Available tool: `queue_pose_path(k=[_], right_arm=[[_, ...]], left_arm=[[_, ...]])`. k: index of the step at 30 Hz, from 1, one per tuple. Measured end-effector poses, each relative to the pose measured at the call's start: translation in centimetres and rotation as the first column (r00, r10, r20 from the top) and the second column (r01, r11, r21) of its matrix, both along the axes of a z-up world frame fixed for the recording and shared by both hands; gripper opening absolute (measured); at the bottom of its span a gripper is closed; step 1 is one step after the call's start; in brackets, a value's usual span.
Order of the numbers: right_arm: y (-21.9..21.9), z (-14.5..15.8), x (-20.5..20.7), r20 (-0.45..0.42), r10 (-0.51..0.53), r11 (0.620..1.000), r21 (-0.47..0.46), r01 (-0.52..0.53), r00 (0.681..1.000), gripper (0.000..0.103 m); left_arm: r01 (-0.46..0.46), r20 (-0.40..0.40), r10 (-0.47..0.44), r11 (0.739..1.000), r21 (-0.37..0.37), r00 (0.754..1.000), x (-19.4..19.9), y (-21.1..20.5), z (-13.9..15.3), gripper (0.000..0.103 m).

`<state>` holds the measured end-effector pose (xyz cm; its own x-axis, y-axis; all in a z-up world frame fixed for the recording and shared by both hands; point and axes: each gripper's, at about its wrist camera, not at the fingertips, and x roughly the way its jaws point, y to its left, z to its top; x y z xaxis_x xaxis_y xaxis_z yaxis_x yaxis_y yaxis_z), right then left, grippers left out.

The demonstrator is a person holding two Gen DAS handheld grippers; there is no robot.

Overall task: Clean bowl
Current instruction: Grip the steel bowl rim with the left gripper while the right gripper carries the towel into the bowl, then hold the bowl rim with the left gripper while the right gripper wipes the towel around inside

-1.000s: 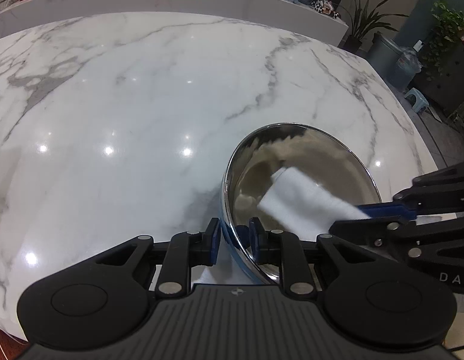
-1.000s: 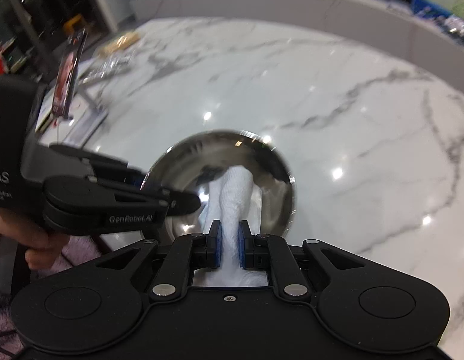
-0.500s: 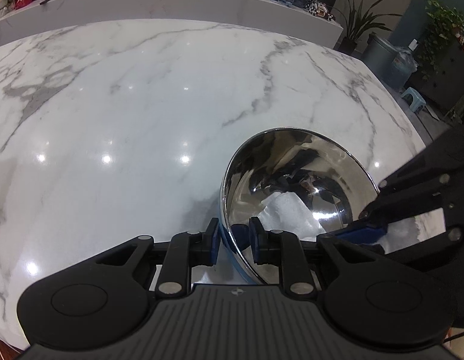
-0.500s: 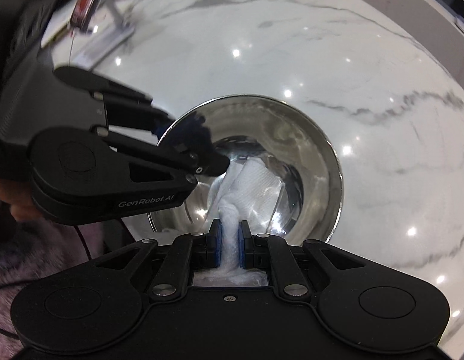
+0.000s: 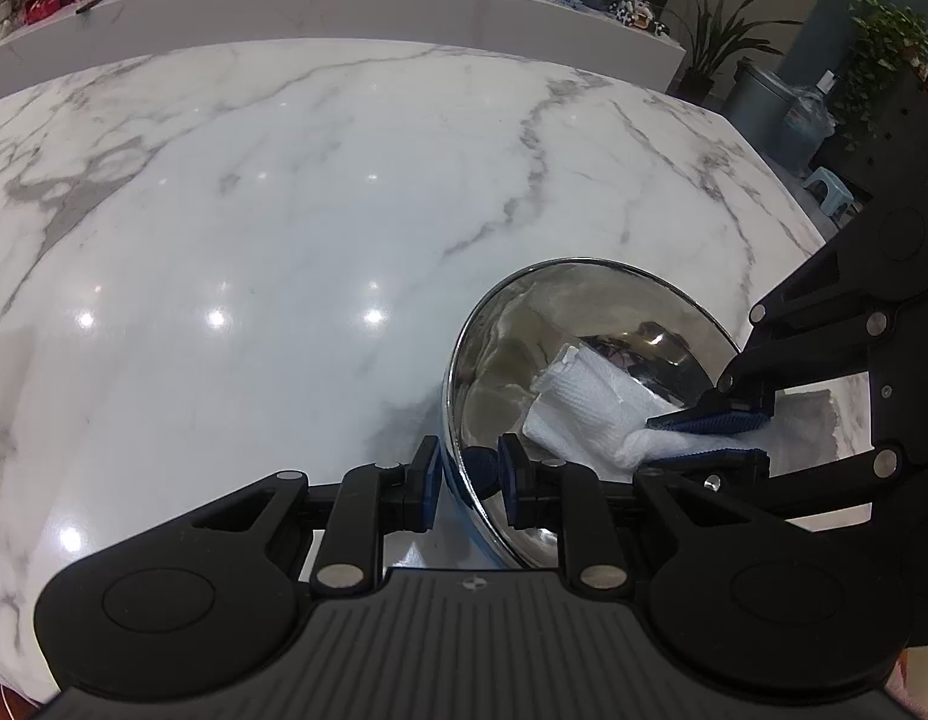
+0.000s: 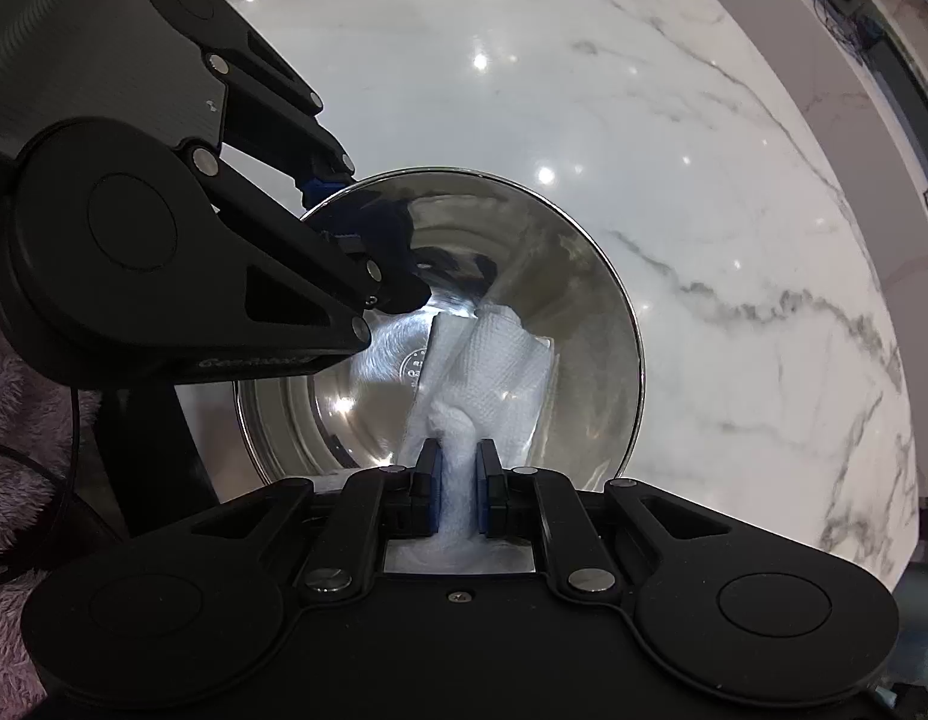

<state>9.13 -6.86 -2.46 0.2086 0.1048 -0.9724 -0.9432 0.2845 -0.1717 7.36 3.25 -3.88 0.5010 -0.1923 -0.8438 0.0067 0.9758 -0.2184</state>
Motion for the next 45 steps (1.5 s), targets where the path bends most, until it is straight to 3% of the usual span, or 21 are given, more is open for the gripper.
queue_pose_path(k=[1, 4, 9, 13, 19, 27, 33, 38, 42, 45], right_arm=[[-0.2, 0.1, 0.2, -0.007, -0.009, 1.0, 0.005, 0.009, 1.0, 0.009], [-0.6, 0.2, 0.7, -0.028, -0.029, 0.999, 0.016, 0.029, 0.999, 0.009], [-1.5, 0.5, 1.4, -0.056, -0.047, 0.998, 0.036, 0.049, 0.997, 0.009], [-2.3, 0.8, 2.2, -0.092, -0.076, 0.995, 0.056, 0.081, 0.993, 0.009], [-3.1, 1.1, 2.7, -0.141, -0.119, 0.989, 0.076, 0.131, 0.983, 0.009], [-4.3, 1.4, 3.9, -0.374, -0.165, 0.958, 0.159, 0.239, 0.912, 0.009], [-4.9, 1.6, 4.1, -0.331, -0.15, 0.975, 0.109, 0.195, 0.932, 0.009], [-5.6, 2.3, 4.3, -0.177, -0.118, 0.992, 0.03, 0.125, 0.977, 0.009], [-6.3, 2.8, 4.4, -0.11, -0.097, 0.995, 0.019, 0.099, 0.989, 0.009], [-7.0, 3.0, 4.9, -0.122, -0.108, 0.993, 0.029, 0.112, 0.987, 0.009]], left_arm=[[-0.007, -0.017, 0.007, 1.0, -0.008, 1.0, 0.0, 0.0, 0.0, 0.023], [-0.008, -0.089, 0.005, 0.999, -0.032, 0.996, -0.1, -0.2, -0.3, 0.04], [-0.008, -0.12, 0.001, 0.998, -0.058, 0.993, -0.8, -0.2, -0.1, 0.042], [0.007, -0.107, -0.011, 0.999, -0.038, 0.994, -0.7, -0.2, 0.2, 0.027], [0.034, -0.09, -0.033, 0.999, 0.008, 0.995, -0.1, -0.7, 0.4, 0.02], [0.043, -0.063, -0.038, 0.996, 0.073, 0.997, 0.3, -1.0, 0.8, 0.016], [0.046, -0.052, -0.042, 0.996, 0.071, 0.998, 0.3, -0.9, 0.8, 0.016], [0.049, -0.043, -0.046, 0.995, 0.082, 0.998, 0.3, -1.1, 0.8, 0.016], [0.04, -0.047, -0.036, 0.996, 0.075, 0.998, 0.3, -0.9, 0.8, 0.016], [0.022, -0.072, -0.018, 0.998, 0.065, 0.997, 0.2, -0.8, 0.8, 0.027]])
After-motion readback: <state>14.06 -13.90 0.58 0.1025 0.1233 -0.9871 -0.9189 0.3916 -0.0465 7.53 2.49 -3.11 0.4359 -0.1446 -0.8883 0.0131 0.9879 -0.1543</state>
